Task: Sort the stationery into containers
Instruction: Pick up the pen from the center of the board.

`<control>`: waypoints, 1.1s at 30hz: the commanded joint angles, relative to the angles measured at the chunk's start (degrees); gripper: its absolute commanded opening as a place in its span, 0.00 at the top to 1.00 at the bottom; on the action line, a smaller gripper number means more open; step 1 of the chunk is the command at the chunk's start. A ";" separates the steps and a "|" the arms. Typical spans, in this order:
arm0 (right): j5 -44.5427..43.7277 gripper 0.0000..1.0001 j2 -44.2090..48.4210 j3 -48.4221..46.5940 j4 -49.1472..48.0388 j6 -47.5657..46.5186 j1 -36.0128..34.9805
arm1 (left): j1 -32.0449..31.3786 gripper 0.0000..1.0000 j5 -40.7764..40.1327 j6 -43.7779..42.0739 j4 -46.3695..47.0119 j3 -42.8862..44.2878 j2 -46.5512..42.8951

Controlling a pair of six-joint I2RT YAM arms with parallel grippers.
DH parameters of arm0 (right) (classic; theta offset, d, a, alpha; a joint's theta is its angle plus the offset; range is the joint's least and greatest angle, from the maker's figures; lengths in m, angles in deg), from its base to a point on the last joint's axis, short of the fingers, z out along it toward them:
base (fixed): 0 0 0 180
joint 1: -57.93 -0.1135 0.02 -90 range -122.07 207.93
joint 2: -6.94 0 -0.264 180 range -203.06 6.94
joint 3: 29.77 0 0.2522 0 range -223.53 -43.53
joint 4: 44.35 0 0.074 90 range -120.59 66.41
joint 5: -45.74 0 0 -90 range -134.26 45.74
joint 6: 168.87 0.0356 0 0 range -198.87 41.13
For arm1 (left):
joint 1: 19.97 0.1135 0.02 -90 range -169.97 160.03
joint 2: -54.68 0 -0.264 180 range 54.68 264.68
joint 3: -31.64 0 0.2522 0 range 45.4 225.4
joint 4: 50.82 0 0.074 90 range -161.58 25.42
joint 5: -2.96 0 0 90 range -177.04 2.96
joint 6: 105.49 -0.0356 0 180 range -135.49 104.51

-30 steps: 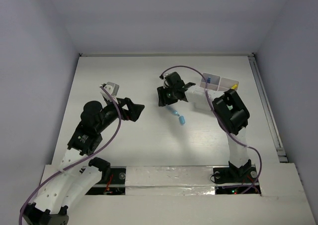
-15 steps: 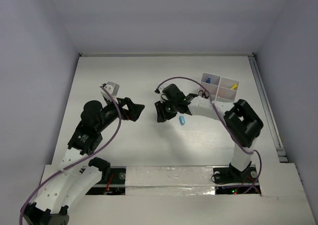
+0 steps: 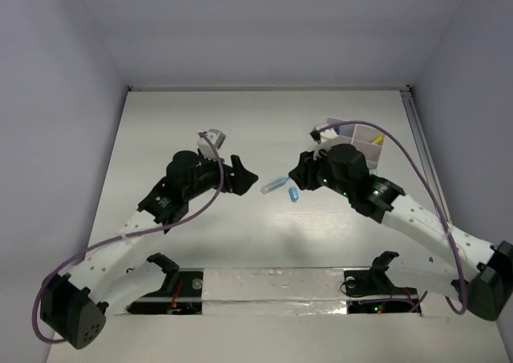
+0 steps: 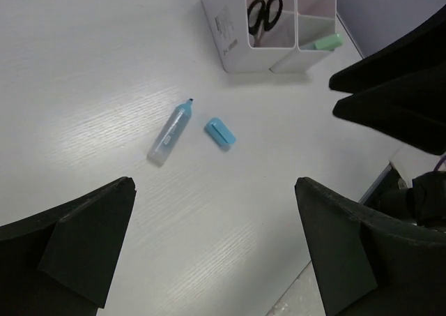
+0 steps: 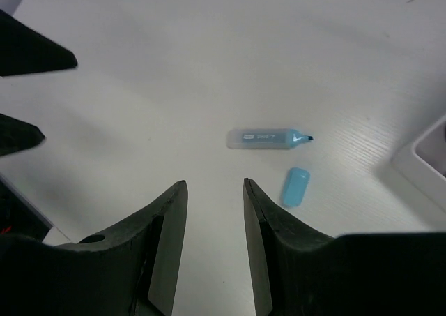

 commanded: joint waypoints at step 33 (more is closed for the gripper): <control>-11.71 0.57 25.89 12.70 -4.77 2.30 1.43 | -16.17 0.39 -18.99 -22.82 2.66 24.15 55.43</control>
